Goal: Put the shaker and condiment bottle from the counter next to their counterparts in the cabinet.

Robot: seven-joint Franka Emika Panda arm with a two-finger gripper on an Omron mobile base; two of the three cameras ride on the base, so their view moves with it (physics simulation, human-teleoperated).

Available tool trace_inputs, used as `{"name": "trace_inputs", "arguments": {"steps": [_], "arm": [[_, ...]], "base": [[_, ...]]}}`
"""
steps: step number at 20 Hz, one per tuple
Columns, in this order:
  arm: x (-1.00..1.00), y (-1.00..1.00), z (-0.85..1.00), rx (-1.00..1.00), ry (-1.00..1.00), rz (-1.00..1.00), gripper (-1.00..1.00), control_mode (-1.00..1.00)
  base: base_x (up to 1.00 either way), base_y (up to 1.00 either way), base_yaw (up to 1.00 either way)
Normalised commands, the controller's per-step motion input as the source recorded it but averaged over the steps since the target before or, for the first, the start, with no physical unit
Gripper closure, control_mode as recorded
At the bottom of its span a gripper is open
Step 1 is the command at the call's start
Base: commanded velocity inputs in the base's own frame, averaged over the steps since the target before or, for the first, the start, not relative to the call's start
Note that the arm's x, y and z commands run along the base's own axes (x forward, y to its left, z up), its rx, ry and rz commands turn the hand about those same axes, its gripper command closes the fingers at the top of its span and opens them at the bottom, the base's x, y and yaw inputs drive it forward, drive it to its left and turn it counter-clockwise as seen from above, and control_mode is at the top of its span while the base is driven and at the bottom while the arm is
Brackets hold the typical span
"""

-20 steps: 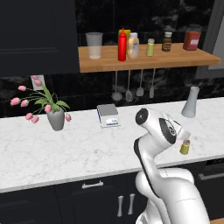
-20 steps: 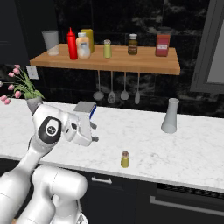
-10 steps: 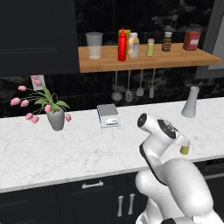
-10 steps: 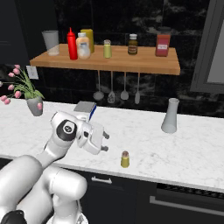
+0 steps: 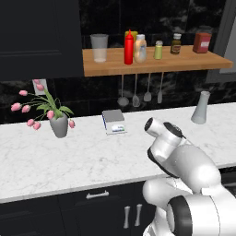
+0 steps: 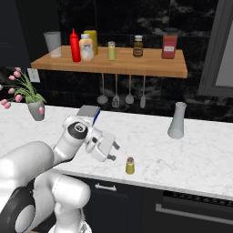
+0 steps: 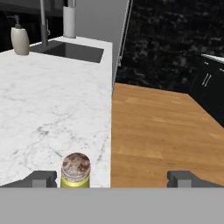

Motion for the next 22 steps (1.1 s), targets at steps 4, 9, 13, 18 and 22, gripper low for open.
{"name": "trace_inputs", "arguments": {"steps": [4, 9, 13, 18, 22], "arm": [[0.04, -0.02, -0.09, 0.0, 0.03, -0.11, -1.0, -1.0], [0.05, -0.05, -0.23, 0.0, 0.0, -0.07, -1.0, -1.0], [0.04, -0.09, -0.21, 0.0, 0.0, -0.05, -1.0, -1.0], [0.08, -0.06, -0.11, 0.0, 0.0, -0.04, -1.0, -1.0], [0.1, -0.05, -0.09, 0.0, 0.0, -0.04, -1.0, -1.0]], "base": [[0.0, 0.0, 0.0], [0.0, 0.0, 0.0], [0.0, 0.0, 0.0], [0.0, 0.0, 0.0], [0.0, 0.0, 0.0]]}}
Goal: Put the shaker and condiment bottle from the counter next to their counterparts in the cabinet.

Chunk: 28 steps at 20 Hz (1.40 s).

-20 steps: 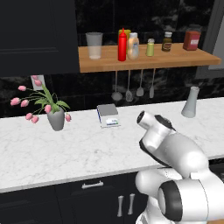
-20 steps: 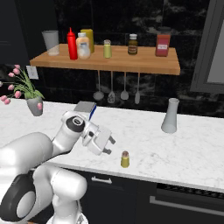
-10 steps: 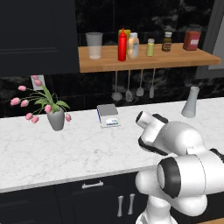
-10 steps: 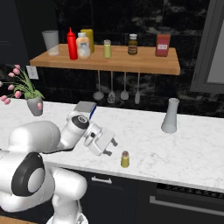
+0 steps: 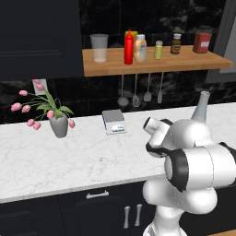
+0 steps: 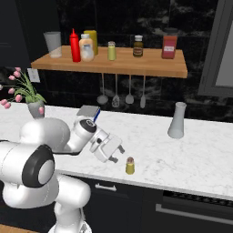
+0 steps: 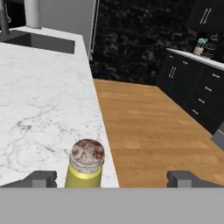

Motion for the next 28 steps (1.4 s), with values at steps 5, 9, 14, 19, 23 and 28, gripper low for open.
{"name": "trace_inputs", "arguments": {"steps": [5, 9, 14, 19, 23, 28], "arm": [[0.07, -0.07, -0.17, 0.0, 0.0, -0.03, -1.0, -1.0], [0.04, -0.11, -0.18, 0.0, 0.0, -0.02, -1.0, -1.0], [0.02, -0.21, -0.12, 0.0, 0.0, -0.01, -1.0, -1.0], [0.02, -0.19, -0.09, 0.0, 0.0, -0.01, -1.0, -1.0], [0.0, -0.19, -0.14, 0.0, 0.0, 0.0, -1.0, -1.0], [0.0, -0.3, -0.21, 0.0, 0.0, 0.0, -1.0, -1.0]], "base": [[0.0, 0.0, 0.0], [0.0, 0.0, 0.0], [0.0, 0.0, 0.0], [0.0, 0.0, 0.0], [0.0, 0.0, 0.0], [0.0, 0.0, 0.0]]}}
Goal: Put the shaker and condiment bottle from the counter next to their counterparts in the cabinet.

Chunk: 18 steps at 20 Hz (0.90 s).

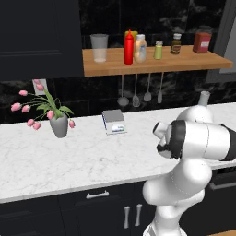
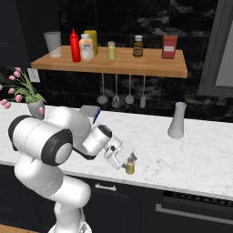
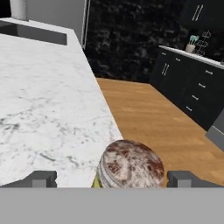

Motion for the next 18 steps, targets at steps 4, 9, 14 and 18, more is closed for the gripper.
{"name": "trace_inputs", "arguments": {"steps": [4, 9, 14, 18], "arm": [[0.01, -0.27, -0.26, 0.0, 0.01, 0.0, 1.0, -1.0], [0.0, -0.01, -0.13, 0.0, 0.04, -0.01, 1.0, -1.0], [-0.08, -0.1, 0.5, 0.0, -0.04, 0.23, 1.0, -1.0], [-0.23, -0.18, 1.0, 0.0, -0.14, 0.43, 1.0, -1.0]], "base": [[0.0, 0.0, 0.0], [0.0, 0.0, 0.0], [0.0, 0.0, 0.0], [0.0, 0.0, 0.0]]}}
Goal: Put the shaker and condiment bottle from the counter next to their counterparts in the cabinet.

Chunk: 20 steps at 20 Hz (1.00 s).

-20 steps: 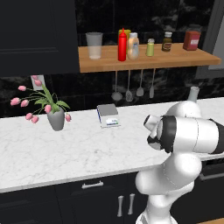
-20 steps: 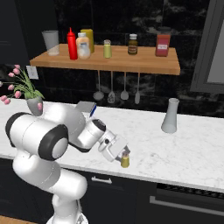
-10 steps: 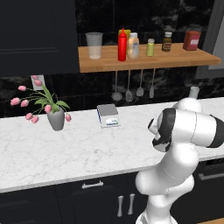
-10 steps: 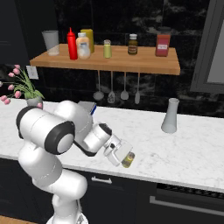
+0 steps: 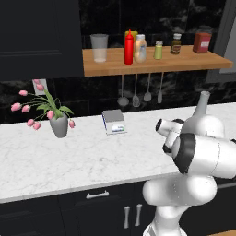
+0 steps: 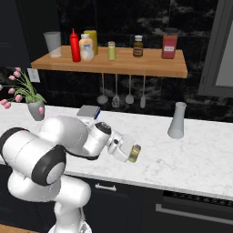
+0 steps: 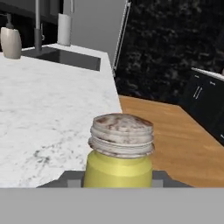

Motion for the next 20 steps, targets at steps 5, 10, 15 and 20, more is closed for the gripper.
{"name": "trace_inputs", "arguments": {"steps": [5, 10, 15, 20], "arm": [[-0.25, -0.11, 1.0, 0.0, -0.07, 0.49, 1.0, -1.0], [-0.33, -0.12, 0.97, 0.01, -0.12, 0.5, 1.0, -1.0], [-0.1, -0.09, 0.98, 0.0, -0.14, 0.53, 1.0, -1.0], [-0.03, -0.2, 0.81, 0.0, -0.28, 0.53, 1.0, -1.0]], "base": [[0.0, 0.0, 0.0], [0.0, 0.0, 0.0], [0.0, 0.0, 0.0], [0.0, 0.0, 0.0]]}}
